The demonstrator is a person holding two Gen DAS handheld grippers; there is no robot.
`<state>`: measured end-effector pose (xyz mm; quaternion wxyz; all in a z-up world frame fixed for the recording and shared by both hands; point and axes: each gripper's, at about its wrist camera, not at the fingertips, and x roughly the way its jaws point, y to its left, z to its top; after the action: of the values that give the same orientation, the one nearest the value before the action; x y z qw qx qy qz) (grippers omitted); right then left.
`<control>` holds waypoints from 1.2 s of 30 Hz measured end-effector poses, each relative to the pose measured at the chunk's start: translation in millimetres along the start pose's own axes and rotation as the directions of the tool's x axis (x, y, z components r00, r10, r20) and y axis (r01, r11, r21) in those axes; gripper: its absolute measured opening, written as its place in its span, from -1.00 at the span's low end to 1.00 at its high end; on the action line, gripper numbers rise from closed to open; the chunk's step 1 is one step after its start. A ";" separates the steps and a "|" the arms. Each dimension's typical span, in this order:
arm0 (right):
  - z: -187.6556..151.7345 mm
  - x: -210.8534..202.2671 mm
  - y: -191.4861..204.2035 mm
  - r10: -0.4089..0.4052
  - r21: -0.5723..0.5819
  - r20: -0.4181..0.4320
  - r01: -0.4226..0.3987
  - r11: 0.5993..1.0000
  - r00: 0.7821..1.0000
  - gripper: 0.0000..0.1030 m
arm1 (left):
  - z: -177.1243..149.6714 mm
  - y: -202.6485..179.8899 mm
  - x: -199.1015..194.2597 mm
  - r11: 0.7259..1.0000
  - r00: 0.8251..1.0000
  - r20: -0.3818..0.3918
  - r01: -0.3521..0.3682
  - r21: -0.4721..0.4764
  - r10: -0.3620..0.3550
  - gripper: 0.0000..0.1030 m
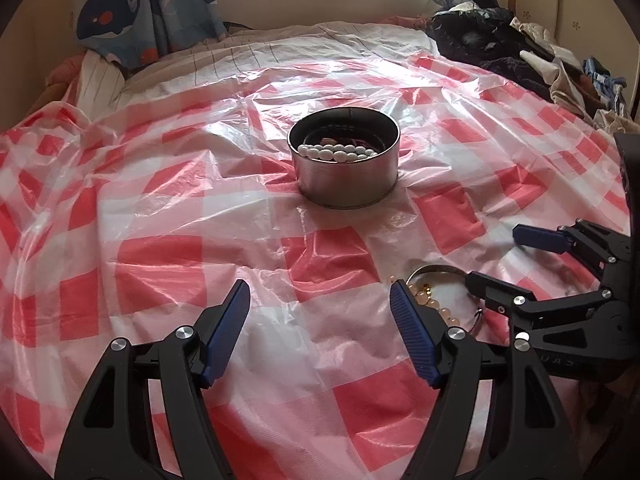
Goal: Organize jewelry
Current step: 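Move both open tools toward the silver bangle and amber bead bracelet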
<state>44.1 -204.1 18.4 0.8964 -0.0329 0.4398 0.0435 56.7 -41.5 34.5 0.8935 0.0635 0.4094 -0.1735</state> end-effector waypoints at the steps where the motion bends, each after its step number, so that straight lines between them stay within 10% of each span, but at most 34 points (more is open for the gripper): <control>1: 0.1 -0.5 -1.1 0.002 0.006 0.002 -0.002 1.000 1.000 0.41 | 2.1 -0.6 0.4 0.999 0.999 0.006 0.038 -0.010 -0.038 0.34; 4: -0.6 1.4 4.4 -0.009 -0.025 -0.005 0.009 1.000 1.000 0.43 | 6.4 -10.5 8.7 0.997 0.996 -0.021 0.082 0.013 -0.081 0.34; 17: -0.7 3.3 -1.2 -0.052 -0.013 -0.019 0.051 0.999 0.998 0.55 | 6.0 20.9 11.8 0.990 0.986 -0.091 -0.139 -0.013 0.137 0.45; 22: -1.2 3.3 6.5 -0.065 -0.050 -0.013 0.064 0.997 0.998 0.58 | 15.6 0.0 2.4 0.998 0.998 -0.018 0.058 -0.009 -0.058 0.46; 36: 1.3 3.0 -10.4 -0.124 -0.006 -0.018 0.124 0.992 0.992 0.64 | 0.9 -2.6 23.1 0.991 0.983 -0.143 -0.108 0.081 0.118 0.47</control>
<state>48.0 -214.2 17.1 0.8931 -0.0627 0.4452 -0.0114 70.3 -50.1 17.8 0.8663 0.1319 0.4633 -0.1321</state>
